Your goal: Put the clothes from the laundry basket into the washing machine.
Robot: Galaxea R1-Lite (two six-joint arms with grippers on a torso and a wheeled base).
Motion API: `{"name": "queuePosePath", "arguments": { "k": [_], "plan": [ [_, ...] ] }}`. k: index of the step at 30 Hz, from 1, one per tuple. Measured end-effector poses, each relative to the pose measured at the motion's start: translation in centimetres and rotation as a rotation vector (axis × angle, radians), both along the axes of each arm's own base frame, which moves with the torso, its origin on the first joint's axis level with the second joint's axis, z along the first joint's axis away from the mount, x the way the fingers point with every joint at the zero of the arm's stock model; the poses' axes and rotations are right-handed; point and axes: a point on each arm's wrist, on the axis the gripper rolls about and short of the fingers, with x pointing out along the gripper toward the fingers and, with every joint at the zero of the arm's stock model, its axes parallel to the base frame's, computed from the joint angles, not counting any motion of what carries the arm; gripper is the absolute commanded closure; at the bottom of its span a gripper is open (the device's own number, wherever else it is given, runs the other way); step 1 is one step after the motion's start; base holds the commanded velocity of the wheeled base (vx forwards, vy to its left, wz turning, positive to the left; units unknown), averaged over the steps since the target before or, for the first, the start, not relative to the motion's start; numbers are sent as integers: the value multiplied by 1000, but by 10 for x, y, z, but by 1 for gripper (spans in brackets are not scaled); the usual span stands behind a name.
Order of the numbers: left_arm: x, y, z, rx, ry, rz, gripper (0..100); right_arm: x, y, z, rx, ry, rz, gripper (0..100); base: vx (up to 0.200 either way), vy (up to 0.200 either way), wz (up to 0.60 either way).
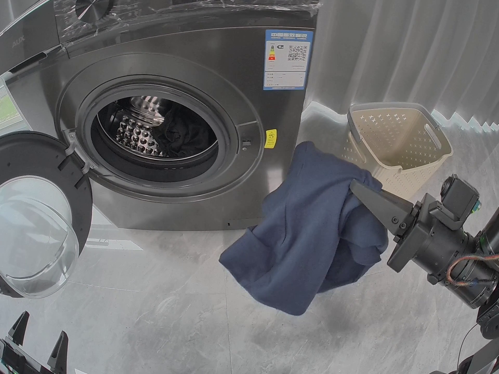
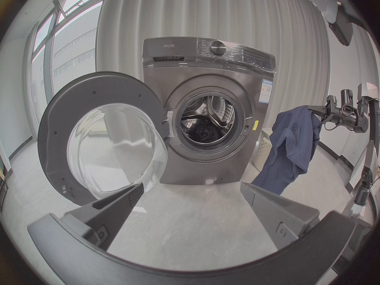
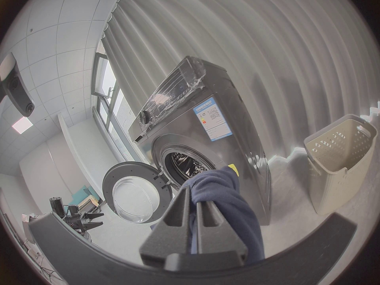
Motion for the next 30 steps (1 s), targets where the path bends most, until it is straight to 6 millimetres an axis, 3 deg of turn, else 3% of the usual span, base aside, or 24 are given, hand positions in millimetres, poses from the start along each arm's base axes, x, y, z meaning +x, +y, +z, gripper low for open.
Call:
{"name": "queuePosePath", "arguments": {
  "k": [16,30],
  "plan": [
    [0,0,0,0,0,0,0,0,-1,-1,-1,3,-3,100,0,200,0],
    [0,0,0,5,-2,0,0,2,-2,-3,-11,12,-10,100,0,0,0]
  ]
}}
